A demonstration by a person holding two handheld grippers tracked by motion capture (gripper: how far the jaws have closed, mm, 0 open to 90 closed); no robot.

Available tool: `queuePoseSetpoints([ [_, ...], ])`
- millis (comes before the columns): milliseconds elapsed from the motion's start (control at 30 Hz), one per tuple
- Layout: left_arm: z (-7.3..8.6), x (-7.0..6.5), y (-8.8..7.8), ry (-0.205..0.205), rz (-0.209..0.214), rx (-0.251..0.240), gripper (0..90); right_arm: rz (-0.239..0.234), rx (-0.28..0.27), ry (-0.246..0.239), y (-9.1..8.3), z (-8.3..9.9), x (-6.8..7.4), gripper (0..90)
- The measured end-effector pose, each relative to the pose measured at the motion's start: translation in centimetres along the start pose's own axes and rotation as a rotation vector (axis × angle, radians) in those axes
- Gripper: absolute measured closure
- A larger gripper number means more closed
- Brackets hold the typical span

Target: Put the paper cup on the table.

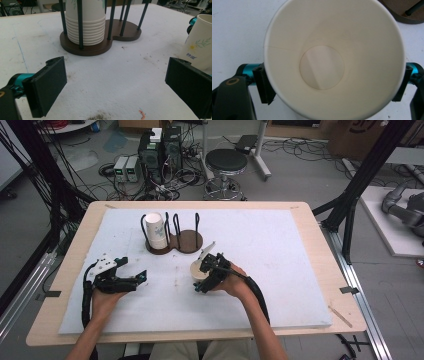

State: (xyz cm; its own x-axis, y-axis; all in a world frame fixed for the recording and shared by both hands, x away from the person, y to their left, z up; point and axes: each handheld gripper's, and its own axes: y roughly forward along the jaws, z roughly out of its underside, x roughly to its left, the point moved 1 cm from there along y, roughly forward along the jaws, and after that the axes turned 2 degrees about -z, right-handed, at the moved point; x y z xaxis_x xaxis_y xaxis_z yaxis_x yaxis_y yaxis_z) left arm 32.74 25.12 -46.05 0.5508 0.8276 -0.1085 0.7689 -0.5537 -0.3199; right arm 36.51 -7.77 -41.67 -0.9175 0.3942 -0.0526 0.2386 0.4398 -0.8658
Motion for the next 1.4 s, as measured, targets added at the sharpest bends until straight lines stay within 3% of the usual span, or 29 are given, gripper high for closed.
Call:
queuePoseSetpoints([
  [767,0.0,-0.1,0.0,-0.001,-0.002,0.001,3.7,-0.064,-0.022,-0.002,-0.8,1.4,-0.4,16.8],
  [1100,0.0,0.0,0.0,0.000,-0.001,0.002,3.8,-0.093,-0.065,-0.002,-2.0,2.5,-0.9,16.8],
  [1400,0.0,0.0,0.0,-0.001,0.000,0.000,3.8,-0.078,-0.099,0.025,-3.2,4.1,-1.6,16.9],
])
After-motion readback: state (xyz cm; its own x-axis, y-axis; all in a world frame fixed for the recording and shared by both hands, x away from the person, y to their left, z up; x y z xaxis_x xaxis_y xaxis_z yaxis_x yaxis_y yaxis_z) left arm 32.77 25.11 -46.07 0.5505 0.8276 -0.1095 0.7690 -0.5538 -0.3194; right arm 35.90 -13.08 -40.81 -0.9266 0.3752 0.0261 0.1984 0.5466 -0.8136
